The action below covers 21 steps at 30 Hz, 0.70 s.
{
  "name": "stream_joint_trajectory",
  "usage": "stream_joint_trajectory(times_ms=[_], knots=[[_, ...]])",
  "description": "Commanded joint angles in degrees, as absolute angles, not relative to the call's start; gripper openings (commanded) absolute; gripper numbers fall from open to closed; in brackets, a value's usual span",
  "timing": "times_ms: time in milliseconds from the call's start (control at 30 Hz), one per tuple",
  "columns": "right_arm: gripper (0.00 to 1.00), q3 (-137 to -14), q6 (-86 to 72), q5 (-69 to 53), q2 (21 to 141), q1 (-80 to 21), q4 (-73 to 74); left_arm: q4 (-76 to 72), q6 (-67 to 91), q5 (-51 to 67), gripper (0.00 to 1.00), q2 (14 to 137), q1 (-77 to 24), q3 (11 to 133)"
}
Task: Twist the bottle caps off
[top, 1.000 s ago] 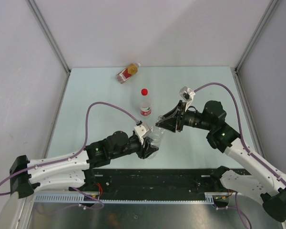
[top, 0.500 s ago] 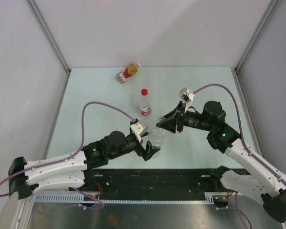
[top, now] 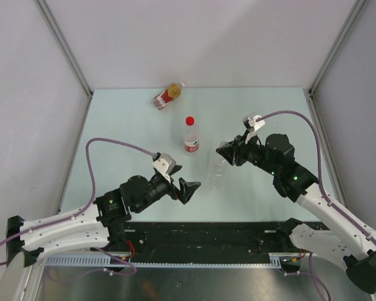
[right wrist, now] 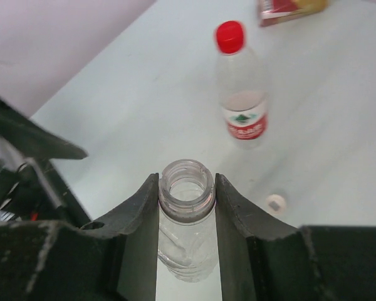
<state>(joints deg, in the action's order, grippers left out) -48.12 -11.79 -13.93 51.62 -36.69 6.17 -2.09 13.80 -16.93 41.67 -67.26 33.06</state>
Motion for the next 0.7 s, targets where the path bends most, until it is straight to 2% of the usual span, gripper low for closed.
stream_joint_trajectory(times_ms=[0, 300, 667], knots=[[0.0, -47.1, -9.9, -1.9, 50.8, -36.1, 2.7, -3.8, 15.1, -20.4, 0.99, 41.2, -67.2, 32.1], [0.0, -43.9, -11.7, 10.9, 52.5, -30.4, -4.3, -4.8, 14.2, -17.6, 0.99, 44.0, -67.1, 32.8], [0.0, -40.5, -10.6, 25.9, 61.2, -29.6, -12.6, -5.1, 14.2, -15.6, 0.99, 45.1, -66.9, 32.1]])
